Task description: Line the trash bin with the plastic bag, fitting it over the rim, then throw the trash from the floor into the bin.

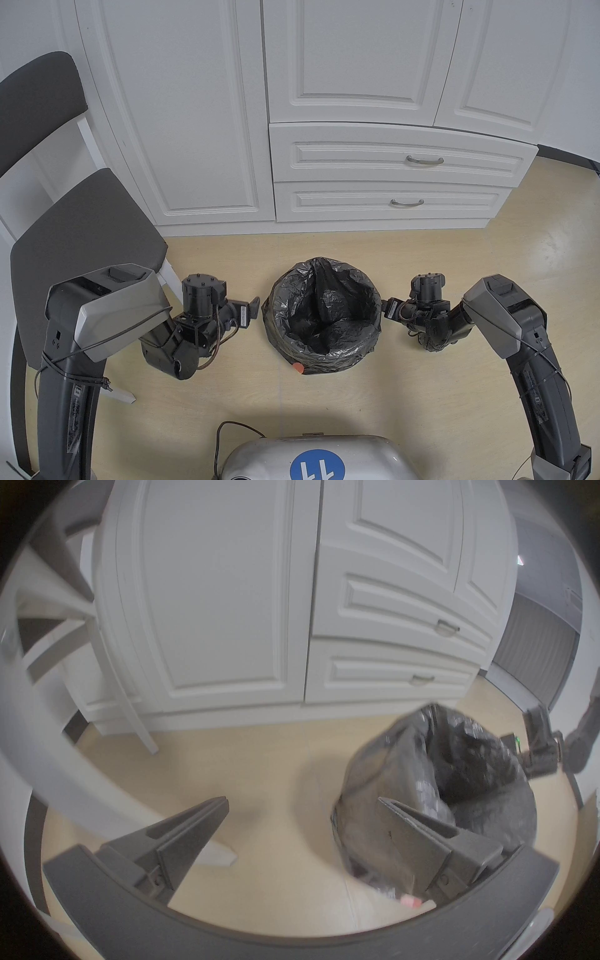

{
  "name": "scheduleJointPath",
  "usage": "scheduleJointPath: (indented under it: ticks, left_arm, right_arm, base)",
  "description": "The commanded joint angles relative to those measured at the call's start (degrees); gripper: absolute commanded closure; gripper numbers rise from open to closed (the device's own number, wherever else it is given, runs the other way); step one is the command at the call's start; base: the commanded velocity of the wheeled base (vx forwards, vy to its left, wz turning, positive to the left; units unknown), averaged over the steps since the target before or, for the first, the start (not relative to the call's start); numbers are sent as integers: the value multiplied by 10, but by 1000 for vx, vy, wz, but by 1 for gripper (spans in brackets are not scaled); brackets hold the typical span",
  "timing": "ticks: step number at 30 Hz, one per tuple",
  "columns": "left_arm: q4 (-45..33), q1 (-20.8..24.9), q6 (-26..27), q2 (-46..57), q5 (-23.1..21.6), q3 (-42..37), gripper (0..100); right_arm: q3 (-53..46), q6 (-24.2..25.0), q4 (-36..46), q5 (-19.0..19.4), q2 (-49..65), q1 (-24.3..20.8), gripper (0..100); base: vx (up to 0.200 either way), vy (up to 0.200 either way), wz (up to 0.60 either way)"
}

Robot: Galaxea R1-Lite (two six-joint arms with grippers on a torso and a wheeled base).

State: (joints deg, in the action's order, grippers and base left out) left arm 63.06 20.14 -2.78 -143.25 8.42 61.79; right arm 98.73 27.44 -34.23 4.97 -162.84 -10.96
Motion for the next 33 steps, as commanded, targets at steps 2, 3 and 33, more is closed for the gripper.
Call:
scheduleJointPath:
  ticks: [2, 3, 33]
  left_arm:
    - [-27, -18, -3, 0, -42, -46, 0]
    - [-47, -19, -3, 2, -51, -37, 0]
    - [-361, -30, 2, -222, -74, 435, 0]
  right_arm:
    - [1, 2, 2, -5, 1, 1, 0]
    - [1, 2, 2, -5, 1, 1, 0]
    - [8, 0, 23, -4, 1, 1, 0]
  base:
    - [0, 0, 0]
    - [0, 0, 0]
    - [0, 0, 0]
